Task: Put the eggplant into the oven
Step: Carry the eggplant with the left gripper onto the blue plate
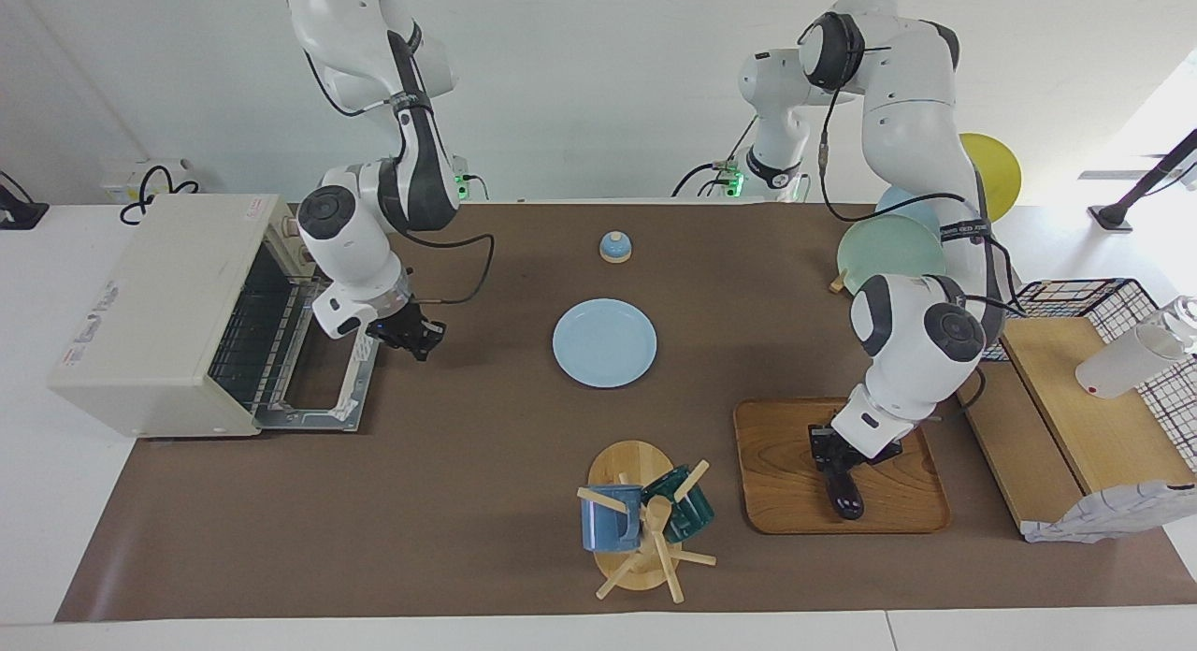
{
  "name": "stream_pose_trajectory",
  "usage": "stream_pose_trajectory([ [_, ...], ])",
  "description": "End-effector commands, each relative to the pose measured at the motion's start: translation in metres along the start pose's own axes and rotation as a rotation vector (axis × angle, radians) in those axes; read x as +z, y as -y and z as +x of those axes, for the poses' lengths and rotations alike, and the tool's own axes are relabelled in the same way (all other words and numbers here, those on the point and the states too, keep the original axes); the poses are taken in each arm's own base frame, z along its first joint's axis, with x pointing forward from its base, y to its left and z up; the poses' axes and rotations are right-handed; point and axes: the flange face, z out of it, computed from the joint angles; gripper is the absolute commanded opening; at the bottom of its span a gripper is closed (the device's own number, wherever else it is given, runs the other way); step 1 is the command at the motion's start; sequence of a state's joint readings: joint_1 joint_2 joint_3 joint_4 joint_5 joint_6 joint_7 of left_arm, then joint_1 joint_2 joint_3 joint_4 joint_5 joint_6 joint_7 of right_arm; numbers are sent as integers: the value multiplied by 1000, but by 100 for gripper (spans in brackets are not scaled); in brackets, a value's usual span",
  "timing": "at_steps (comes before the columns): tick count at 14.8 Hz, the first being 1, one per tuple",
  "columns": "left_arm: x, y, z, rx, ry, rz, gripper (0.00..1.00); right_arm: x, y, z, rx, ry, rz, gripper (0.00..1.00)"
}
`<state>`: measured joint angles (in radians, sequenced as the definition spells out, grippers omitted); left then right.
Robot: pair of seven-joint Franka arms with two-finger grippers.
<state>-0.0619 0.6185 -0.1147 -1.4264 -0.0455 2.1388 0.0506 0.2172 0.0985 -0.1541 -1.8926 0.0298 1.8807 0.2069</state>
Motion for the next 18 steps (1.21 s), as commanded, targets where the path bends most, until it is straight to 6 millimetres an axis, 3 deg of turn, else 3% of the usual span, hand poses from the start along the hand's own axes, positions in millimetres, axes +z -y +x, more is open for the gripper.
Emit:
stream_pose_trajectory([
  [1,-71,-15,-17,-71,19,-43,0,-28,-5,-10,-33,-21,-71,63],
  [3,-105,-36,-33,-109,73,-42,0,-49,-10,-12,-63,-12,-96,63],
  [4,-117,-63,-40,-114,93,-39,0,-63,-11,-13,-102,-1,-93,64],
  [5,-130,-83,-48,-145,106,-34,0,-77,-12,-15,-125,6,-95,73],
  [6,-133,-109,-59,-158,127,-30,0,-88,-13,-17,-124,14,-93,99],
  [7,-133,-139,-71,-164,139,-23,0,-96,-14,-19,-122,21,-92,100],
  [10,-114,-208,-102,-177,130,-18,0,-127,-22,-26,-111,45,-90,100],
  [12,-81,-254,-132,-190,69,-37,0,-144,-25,-29,-102,46,-65,100],
  [14,-53,-295,-152,-180,42,-55,0,-147,-24,-30,-102,44,-62,100],
  [18,6,-340,-167,-166,53,-62,0,-145,-26,-28,-141,40,-58,100],
])
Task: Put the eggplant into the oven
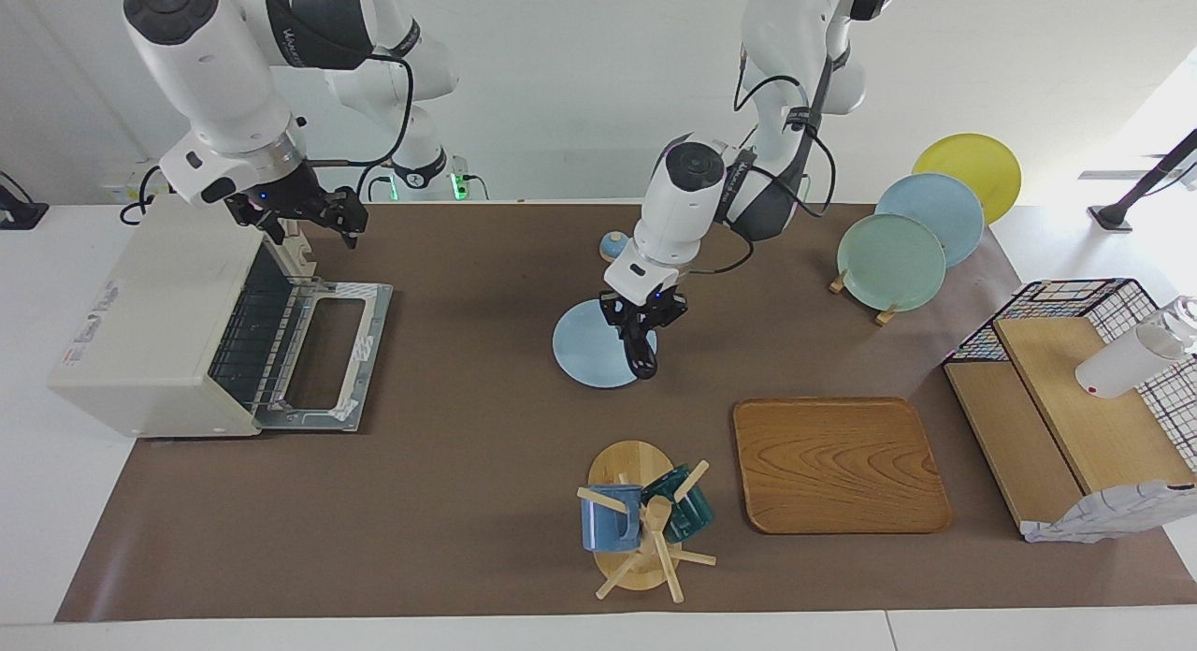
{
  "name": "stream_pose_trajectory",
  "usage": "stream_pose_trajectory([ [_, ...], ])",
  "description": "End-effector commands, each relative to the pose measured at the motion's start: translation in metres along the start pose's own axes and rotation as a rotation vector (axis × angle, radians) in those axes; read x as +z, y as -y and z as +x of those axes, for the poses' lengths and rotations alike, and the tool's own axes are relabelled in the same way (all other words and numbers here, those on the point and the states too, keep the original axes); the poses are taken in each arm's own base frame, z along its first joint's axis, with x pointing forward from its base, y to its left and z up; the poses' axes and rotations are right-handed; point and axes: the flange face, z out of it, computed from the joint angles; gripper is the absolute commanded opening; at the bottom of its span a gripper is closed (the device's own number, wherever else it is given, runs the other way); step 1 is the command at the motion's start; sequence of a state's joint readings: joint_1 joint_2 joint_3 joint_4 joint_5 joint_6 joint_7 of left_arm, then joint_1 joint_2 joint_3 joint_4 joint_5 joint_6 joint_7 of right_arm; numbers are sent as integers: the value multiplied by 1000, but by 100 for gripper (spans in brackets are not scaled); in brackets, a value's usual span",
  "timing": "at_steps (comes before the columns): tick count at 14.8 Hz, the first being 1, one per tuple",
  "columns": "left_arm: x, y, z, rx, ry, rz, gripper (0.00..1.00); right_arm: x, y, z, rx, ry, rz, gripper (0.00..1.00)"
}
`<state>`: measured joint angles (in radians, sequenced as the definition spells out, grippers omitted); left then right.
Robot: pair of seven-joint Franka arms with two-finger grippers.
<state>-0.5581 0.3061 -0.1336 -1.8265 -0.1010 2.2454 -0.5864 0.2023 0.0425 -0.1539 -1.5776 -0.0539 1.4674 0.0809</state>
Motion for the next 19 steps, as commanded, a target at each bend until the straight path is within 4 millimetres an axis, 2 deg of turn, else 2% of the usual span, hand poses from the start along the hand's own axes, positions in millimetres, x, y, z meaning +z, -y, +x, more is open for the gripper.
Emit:
stream_pose_trajectory([
  [1,35,-13,-7,-14,-7,-11,0,0,-3,2,-28,5,19,100],
  [4,49,-12,-21,-2,3,-2,0,1,-3,2,-28,7,19,100],
  [7,53,-9,-24,5,3,0,0,0,2,1,-31,7,19,100],
  [8,52,-8,-23,8,4,1,18,1,2,1,-30,7,19,100],
  [9,53,-7,-23,7,8,6,99,0,4,1,-32,6,27,100],
  [11,48,-4,-20,3,7,6,100,0,4,1,-33,6,31,100],
  [13,27,4,-14,-7,8,12,100,0,5,1,-34,6,31,100],
  [17,-52,58,21,-55,6,24,100,5,15,0,-53,-20,39,100],
  [19,-104,98,46,-125,5,40,100,4,60,-3,-123,-58,38,100],
])
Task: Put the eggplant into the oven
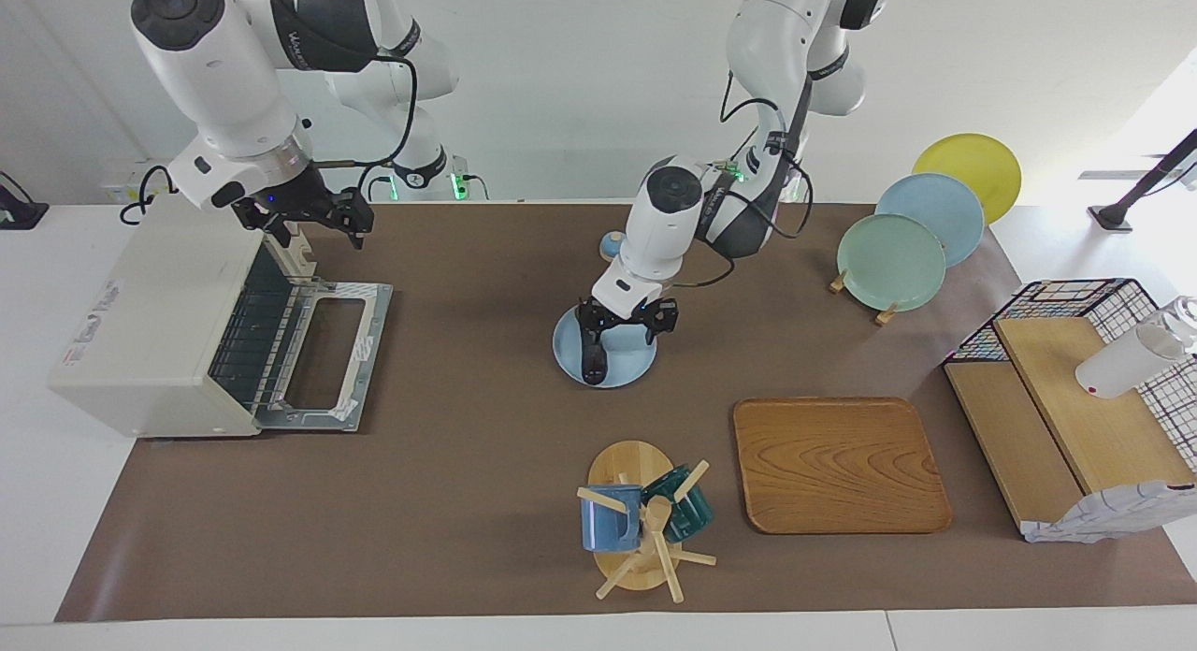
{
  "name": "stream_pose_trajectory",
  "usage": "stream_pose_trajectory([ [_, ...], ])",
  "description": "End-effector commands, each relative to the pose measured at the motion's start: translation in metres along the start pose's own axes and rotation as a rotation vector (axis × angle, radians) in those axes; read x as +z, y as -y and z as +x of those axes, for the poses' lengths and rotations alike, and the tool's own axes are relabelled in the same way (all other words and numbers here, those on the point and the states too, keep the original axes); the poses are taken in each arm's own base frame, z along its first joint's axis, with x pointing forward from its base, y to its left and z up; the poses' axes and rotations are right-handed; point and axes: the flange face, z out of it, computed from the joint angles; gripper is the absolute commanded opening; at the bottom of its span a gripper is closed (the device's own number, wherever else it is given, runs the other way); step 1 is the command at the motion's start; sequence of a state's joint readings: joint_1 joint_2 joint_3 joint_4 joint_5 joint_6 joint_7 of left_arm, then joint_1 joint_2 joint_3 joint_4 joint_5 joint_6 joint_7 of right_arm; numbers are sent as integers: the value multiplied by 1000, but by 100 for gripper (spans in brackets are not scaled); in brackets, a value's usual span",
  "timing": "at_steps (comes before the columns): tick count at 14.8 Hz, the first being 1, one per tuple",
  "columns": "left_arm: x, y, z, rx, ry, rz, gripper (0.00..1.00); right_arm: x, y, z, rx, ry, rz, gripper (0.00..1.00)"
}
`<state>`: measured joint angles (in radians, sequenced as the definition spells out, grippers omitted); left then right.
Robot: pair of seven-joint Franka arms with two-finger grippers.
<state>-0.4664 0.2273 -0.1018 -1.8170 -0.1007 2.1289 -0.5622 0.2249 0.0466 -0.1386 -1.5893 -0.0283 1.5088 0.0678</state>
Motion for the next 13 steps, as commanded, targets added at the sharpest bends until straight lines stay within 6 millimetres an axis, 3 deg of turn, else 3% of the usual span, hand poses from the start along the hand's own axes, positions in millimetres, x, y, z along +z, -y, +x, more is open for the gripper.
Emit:
stream_pose_trajectory([
  [1,-74,58,31,-74,5,19,100,3,54,-3,-71,-48,16,100],
  [2,-95,80,41,-76,0,21,100,6,82,-1,-66,-74,15,100],
  [4,-129,134,55,-36,-13,25,100,27,156,7,-45,-107,12,100],
  [6,-155,177,56,18,-14,33,100,53,224,9,-7,-139,13,100],
  [7,-166,193,53,54,-9,62,100,62,249,12,1,-157,20,100],
  [9,-186,206,41,96,3,118,100,83,277,20,16,-176,38,100],
  [10,-192,207,33,97,17,124,100,101,301,20,26,-163,30,100],
  [12,-205,208,19,93,47,133,100,137,375,18,39,-159,1,100],
  [13,-209,209,11,92,65,138,100,159,401,15,36,-160,-13,100],
])
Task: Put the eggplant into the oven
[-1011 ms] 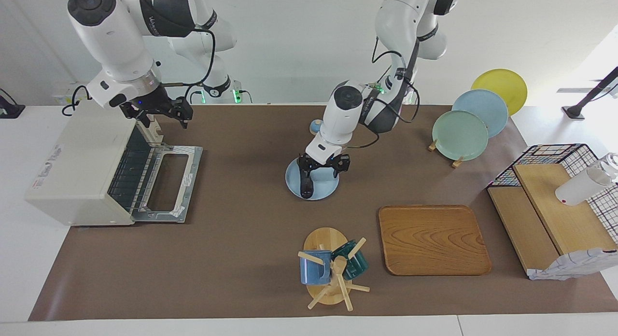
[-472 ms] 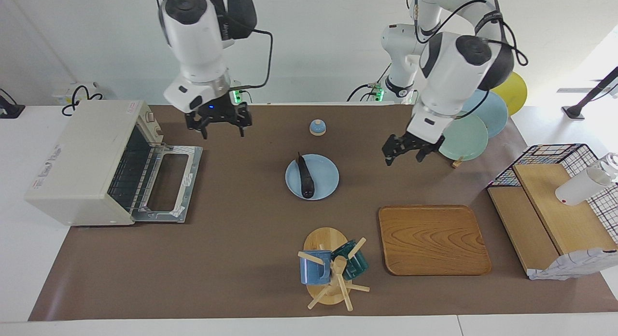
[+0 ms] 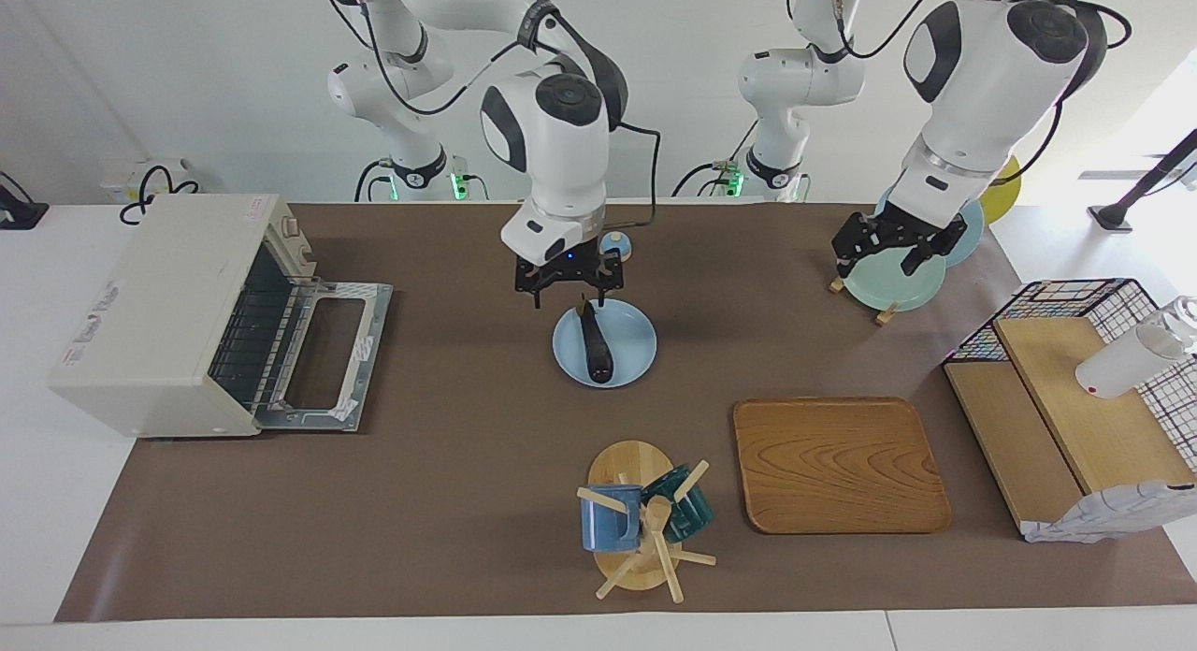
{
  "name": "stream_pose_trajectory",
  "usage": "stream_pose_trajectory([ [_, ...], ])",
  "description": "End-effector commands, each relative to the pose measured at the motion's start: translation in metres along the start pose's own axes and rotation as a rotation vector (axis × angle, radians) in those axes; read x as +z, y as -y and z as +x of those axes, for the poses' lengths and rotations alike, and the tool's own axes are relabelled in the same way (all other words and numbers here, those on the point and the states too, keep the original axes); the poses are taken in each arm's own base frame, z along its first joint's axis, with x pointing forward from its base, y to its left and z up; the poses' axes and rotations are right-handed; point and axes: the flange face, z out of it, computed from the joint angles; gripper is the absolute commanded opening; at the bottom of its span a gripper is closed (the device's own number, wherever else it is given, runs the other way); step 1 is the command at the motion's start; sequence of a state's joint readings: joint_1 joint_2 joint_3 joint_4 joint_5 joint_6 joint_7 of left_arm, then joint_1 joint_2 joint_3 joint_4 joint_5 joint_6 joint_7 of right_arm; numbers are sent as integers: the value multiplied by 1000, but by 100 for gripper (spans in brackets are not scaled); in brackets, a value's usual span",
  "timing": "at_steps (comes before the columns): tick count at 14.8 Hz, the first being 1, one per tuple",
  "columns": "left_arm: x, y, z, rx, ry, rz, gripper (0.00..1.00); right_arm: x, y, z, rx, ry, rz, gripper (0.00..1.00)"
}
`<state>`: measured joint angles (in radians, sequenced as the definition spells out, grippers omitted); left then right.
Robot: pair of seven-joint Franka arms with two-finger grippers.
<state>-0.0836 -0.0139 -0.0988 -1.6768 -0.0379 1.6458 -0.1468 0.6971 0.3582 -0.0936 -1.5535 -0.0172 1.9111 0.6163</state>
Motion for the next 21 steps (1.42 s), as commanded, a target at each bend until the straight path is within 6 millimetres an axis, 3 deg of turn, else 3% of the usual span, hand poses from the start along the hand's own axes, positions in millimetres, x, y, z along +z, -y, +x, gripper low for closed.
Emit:
stream_pose_trajectory([
  [1,-13,1,-24,13,46,35,100,39,70,1,35,-47,13,100],
  [2,-11,0,-28,16,61,38,100,47,85,-8,55,-66,38,100],
  [3,-4,-4,-30,20,72,39,100,73,105,-33,33,-59,32,100],
  [5,-4,5,-33,9,77,37,100,102,95,-41,24,-70,38,100],
  [7,-8,2,-27,0,66,15,100,108,92,-42,22,-88,59,82],
  [12,-30,0,-16,2,72,4,100,127,85,-60,-25,-80,54,59],
  [17,-20,1,-14,11,51,1,100,134,85,-65,-28,-89,68,58],
  [20,-19,2,-15,10,63,3,100,142,86,-77,-42,-91,75,52],
  [21,-20,2,-15,10,63,3,100,142,87,-78,-44,-91,75,45],
])
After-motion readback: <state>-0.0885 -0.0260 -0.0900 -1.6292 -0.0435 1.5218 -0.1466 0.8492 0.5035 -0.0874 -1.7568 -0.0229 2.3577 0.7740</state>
